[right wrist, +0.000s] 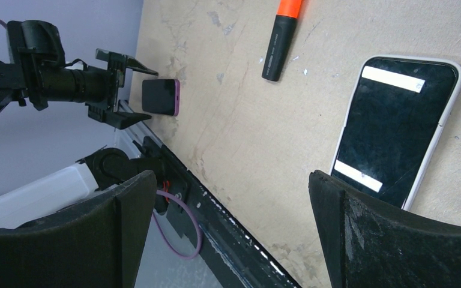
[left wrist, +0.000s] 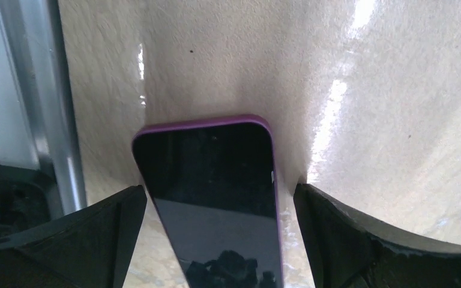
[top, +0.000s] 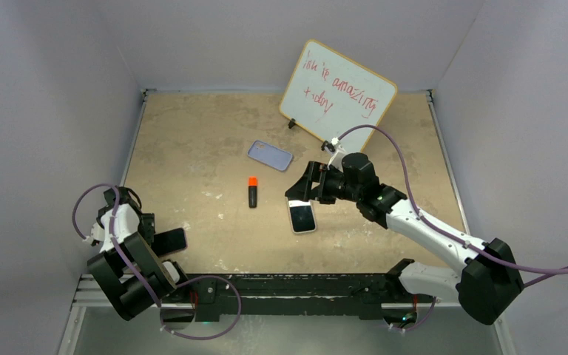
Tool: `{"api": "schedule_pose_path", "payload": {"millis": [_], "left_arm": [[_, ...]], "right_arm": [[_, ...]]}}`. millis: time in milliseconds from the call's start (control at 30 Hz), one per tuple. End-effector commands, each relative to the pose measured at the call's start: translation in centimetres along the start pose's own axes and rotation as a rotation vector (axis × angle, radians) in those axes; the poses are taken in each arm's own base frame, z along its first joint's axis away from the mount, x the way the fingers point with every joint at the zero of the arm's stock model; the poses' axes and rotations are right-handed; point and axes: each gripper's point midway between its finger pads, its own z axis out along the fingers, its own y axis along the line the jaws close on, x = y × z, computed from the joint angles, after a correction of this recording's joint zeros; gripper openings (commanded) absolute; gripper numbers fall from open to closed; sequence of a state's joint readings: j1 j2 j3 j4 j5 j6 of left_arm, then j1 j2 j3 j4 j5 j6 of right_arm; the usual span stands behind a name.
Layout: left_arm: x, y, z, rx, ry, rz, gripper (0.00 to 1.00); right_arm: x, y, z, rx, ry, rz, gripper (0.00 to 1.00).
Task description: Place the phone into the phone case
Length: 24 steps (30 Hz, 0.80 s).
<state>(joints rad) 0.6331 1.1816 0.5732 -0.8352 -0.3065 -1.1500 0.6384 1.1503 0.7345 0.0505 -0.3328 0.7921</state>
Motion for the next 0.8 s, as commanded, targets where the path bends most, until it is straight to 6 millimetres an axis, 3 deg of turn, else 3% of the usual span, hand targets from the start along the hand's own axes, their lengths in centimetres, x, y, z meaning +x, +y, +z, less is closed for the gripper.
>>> {"api": "schedule_pose_path", "payload": {"millis": [0, 133, 367, 767], "left_arm": [[0.4, -1.2, 1.1, 0.059, 0.005, -0.045, 1.00], [0.7, -1.2, 1.6, 0.065, 0.009, -0.038, 0.99], [1.4, -1.4, 2.1, 0.060, 0.048, 0.031, 0.88], [8.7, -5.8, -0.6, 0.194, 0.195, 0.378, 0.75]], "right_arm": [[-1.2, 2.0, -0.4, -0.062, -0.025, -0.015, 0.97], [-1.2, 1.9, -0.1, -0.063, -0.019, -0.010, 0.97], [-1.1, 1.3, 0.8, -0.053, -0.009, 0.000, 0.97], [-0.7, 0.0, 1.7, -0.027, -0.016, 0.027, 0.96]]}}
